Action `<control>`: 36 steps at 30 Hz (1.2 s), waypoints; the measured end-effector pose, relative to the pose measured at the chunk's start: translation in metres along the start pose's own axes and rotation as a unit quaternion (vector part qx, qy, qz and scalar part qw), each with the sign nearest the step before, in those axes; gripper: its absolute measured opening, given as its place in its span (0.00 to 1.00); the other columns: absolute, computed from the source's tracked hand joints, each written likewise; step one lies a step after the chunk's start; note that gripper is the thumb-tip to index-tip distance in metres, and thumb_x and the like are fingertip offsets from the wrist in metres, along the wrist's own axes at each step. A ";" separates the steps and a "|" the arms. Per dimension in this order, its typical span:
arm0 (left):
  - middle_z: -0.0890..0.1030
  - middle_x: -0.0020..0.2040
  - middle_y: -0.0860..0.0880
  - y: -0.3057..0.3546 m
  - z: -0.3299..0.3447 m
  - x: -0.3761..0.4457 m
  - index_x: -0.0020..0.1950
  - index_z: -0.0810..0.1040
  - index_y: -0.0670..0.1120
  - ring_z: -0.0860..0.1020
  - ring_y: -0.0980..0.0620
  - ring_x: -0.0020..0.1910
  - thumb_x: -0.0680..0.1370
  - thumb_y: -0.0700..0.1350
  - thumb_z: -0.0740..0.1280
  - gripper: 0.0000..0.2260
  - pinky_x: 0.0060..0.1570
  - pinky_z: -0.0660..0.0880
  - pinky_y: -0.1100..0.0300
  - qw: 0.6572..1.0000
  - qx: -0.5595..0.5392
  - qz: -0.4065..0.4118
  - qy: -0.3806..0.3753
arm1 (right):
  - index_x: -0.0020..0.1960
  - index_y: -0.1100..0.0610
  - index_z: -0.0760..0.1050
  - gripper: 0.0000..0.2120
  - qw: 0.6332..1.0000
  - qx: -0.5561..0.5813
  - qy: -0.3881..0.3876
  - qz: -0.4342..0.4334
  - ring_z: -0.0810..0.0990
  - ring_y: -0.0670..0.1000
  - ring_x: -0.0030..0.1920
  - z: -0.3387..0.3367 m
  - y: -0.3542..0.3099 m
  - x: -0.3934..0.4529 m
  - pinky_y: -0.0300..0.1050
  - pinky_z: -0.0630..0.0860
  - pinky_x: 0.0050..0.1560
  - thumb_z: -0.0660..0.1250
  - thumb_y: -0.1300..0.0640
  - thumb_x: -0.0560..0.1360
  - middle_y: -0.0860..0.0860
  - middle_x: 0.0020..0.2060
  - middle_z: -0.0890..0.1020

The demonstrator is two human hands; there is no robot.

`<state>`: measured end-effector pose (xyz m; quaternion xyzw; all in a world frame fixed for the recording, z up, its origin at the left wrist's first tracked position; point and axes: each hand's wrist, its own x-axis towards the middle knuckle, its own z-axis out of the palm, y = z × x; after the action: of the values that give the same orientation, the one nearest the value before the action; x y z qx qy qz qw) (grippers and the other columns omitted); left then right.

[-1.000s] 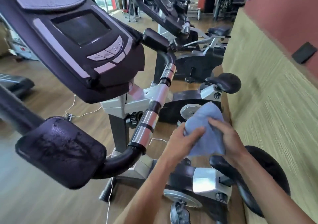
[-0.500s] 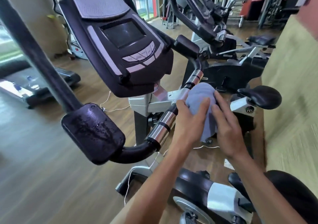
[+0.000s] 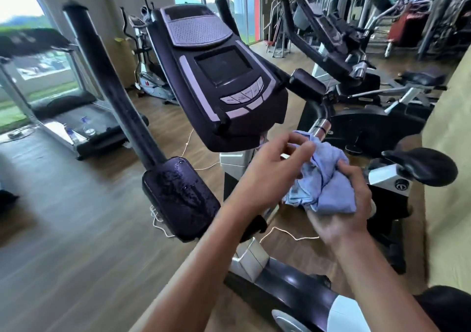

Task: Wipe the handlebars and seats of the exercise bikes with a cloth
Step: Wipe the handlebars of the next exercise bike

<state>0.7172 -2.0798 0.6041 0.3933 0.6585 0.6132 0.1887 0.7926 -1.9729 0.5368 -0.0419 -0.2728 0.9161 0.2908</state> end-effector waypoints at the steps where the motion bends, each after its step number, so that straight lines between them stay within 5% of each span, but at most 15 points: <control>1: 0.81 0.45 0.47 0.007 -0.012 0.001 0.52 0.80 0.47 0.76 0.55 0.37 0.82 0.49 0.67 0.07 0.41 0.74 0.61 1.000 0.018 0.019 0.007 | 0.74 0.59 0.66 0.28 1.000 0.008 0.002 0.001 0.75 0.57 0.65 0.004 0.001 -0.002 0.50 0.76 0.65 0.62 0.51 0.76 0.58 0.65 0.74; 4: 0.82 0.42 0.49 0.033 -0.051 0.001 0.53 0.82 0.42 0.78 0.54 0.37 0.82 0.48 0.67 0.10 0.40 0.76 0.59 0.996 0.045 0.062 0.055 | 0.76 0.62 0.68 0.29 1.000 -0.024 0.005 0.010 0.74 0.58 0.67 0.024 0.007 0.002 0.52 0.73 0.70 0.60 0.51 0.78 0.57 0.65 0.75; 7: 0.84 0.42 0.49 0.047 -0.088 0.000 0.50 0.83 0.43 0.79 0.52 0.36 0.79 0.51 0.66 0.12 0.41 0.77 0.55 0.982 0.092 0.102 0.132 | 0.60 0.59 0.78 0.17 0.995 -0.091 -0.041 0.008 0.75 0.58 0.62 0.048 0.014 0.004 0.55 0.70 0.69 0.60 0.52 0.78 0.58 0.58 0.77; 10: 0.84 0.41 0.45 0.049 -0.117 -0.008 0.49 0.83 0.44 0.80 0.51 0.36 0.80 0.49 0.66 0.10 0.42 0.77 0.53 0.963 0.123 0.128 0.203 | 0.55 0.61 0.76 0.12 0.983 -0.154 -0.096 0.011 0.74 0.60 0.51 0.077 0.027 0.008 0.52 0.77 0.50 0.58 0.55 0.79 0.59 0.51 0.74; 12: 0.84 0.41 0.43 0.049 -0.134 -0.013 0.47 0.83 0.44 0.79 0.49 0.37 0.80 0.47 0.67 0.09 0.40 0.76 0.53 0.947 0.138 0.145 0.250 | 0.51 0.62 0.72 0.10 0.972 -0.210 -0.104 -0.029 0.68 0.60 0.46 0.099 0.038 0.014 0.54 0.73 0.44 0.60 0.56 0.77 0.59 0.48 0.71; 15: 0.82 0.39 0.48 0.050 -0.166 -0.023 0.45 0.82 0.46 0.76 0.49 0.37 0.79 0.46 0.67 0.07 0.40 0.76 0.51 0.907 0.120 0.159 0.371 | 0.52 0.63 0.74 0.14 0.931 -0.313 -0.139 -0.126 0.76 0.58 0.48 0.136 0.058 0.022 0.62 0.75 0.53 0.64 0.54 0.72 0.57 0.46 0.77; 18: 0.82 0.38 0.50 0.050 -0.199 -0.032 0.44 0.81 0.47 0.77 0.52 0.37 0.80 0.44 0.66 0.07 0.38 0.76 0.56 0.863 0.117 0.151 0.468 | 0.65 0.59 0.74 0.20 0.888 -0.352 -0.190 -0.229 0.80 0.46 0.59 0.178 0.078 0.022 0.44 0.75 0.63 0.65 0.58 0.74 0.48 0.57 0.81; 21: 0.83 0.40 0.50 0.046 -0.222 -0.036 0.44 0.82 0.45 0.79 0.55 0.38 0.82 0.40 0.65 0.09 0.36 0.77 0.63 0.859 0.108 0.113 0.487 | 0.74 0.57 0.67 0.27 0.801 -0.468 -0.256 -0.273 0.73 0.46 0.69 0.208 0.104 0.042 0.44 0.69 0.71 0.66 0.55 0.76 0.50 0.66 0.76; 25: 0.84 0.38 0.54 0.039 -0.239 -0.034 0.46 0.83 0.49 0.81 0.55 0.38 0.82 0.46 0.66 0.08 0.40 0.78 0.56 0.876 0.101 0.048 0.468 | 0.83 0.58 0.45 0.40 0.573 -0.708 -0.354 -0.213 0.50 0.59 0.82 0.222 0.143 0.075 0.54 0.51 0.81 0.62 0.45 0.81 0.58 0.82 0.49; 27: 0.84 0.40 0.54 0.034 -0.243 -0.037 0.49 0.83 0.47 0.81 0.61 0.37 0.81 0.45 0.69 0.05 0.39 0.77 0.64 0.882 0.122 0.029 0.454 | 0.84 0.57 0.41 0.41 0.513 -0.742 -0.369 -0.224 0.45 0.58 0.82 0.222 0.153 0.076 0.56 0.49 0.81 0.61 0.43 0.82 0.56 0.83 0.43; 29: 0.86 0.44 0.51 0.030 -0.247 -0.038 0.52 0.85 0.45 0.83 0.61 0.41 0.80 0.45 0.71 0.06 0.42 0.78 0.67 0.888 0.141 0.025 0.437 | 0.84 0.57 0.40 0.40 0.524 -0.731 -0.374 -0.226 0.40 0.52 0.82 0.223 0.152 0.074 0.52 0.44 0.82 0.57 0.41 0.84 0.54 0.83 0.42; 32: 0.88 0.44 0.49 0.025 -0.255 -0.039 0.52 0.87 0.44 0.84 0.58 0.43 0.79 0.43 0.73 0.05 0.45 0.79 0.64 0.890 0.127 0.037 0.436 | 0.83 0.56 0.39 0.40 0.590 -0.695 -0.357 -0.203 0.43 0.45 0.81 0.224 0.144 0.076 0.43 0.45 0.80 0.61 0.46 0.83 0.49 0.83 0.45; 36: 0.88 0.44 0.49 0.026 -0.260 -0.034 0.51 0.87 0.42 0.83 0.59 0.42 0.78 0.41 0.74 0.04 0.43 0.76 0.66 0.898 0.141 0.053 0.414 | 0.83 0.58 0.40 0.46 0.561 -0.724 -0.354 -0.191 0.41 0.47 0.82 0.224 0.147 0.082 0.48 0.48 0.82 0.63 0.38 0.79 0.52 0.83 0.45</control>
<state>0.5559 -2.2782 0.6667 0.1609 0.7349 0.6303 -0.1918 0.5968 -2.1340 0.6559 0.1427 -0.9270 0.2754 0.2108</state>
